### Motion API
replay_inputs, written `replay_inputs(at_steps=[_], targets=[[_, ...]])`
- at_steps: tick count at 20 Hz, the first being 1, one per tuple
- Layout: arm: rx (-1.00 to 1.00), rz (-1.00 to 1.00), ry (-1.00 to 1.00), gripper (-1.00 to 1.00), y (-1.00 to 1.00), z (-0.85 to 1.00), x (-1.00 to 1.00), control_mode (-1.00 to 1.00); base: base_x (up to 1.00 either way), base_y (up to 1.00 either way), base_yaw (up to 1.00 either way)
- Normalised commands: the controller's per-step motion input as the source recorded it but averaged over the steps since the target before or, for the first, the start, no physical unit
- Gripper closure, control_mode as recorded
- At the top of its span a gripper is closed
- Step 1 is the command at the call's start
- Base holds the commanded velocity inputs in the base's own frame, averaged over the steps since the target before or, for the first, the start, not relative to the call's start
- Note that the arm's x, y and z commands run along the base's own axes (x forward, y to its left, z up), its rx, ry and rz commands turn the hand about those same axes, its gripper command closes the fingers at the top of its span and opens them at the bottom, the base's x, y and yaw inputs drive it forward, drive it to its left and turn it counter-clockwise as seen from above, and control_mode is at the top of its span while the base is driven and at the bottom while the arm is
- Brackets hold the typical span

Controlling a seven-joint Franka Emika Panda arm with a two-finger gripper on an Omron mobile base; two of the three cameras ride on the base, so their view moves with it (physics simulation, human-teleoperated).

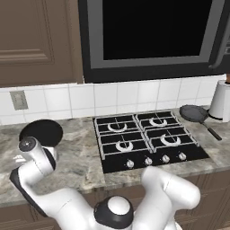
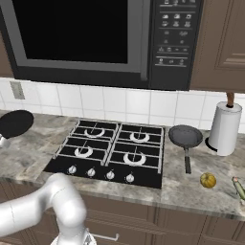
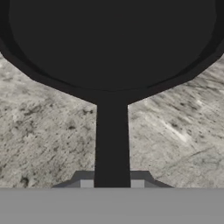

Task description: Place both pans onto different burners. Then place the squash and the fish on different pans.

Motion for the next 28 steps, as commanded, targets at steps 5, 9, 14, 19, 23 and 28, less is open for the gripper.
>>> replay_inputs(at_steps=[5, 9, 14, 19, 23, 28], targets=[[0.0, -0.05, 0.0, 1.0, -0.19, 0.03, 0.0, -1.0, 0.0, 0.0, 0.0], [0.0, -0.07, 0.0, 1.0, -0.22, 0.0, 0.0, -1.0, 0.0, 0.0, 0.0], [0.0, -0.09, 0.0, 1.0, -0.25, 0.03, 0.0, -1.0, 0.0, 0.0, 0.0], [0.0, -0.09, 0.0, 1.0, -0.28, 0.01, 0.0, -1.0, 0.0, 0.0, 0.0], [0.0, -0.09, 0.01, 1.0, -0.28, 0.0, 0.0, -1.0, 0.0, 0.0, 0.0], [-0.01, -0.09, 0.02, 1.0, -0.29, 0.0, 0.0, -1.0, 0.0, 0.0, 0.0]])
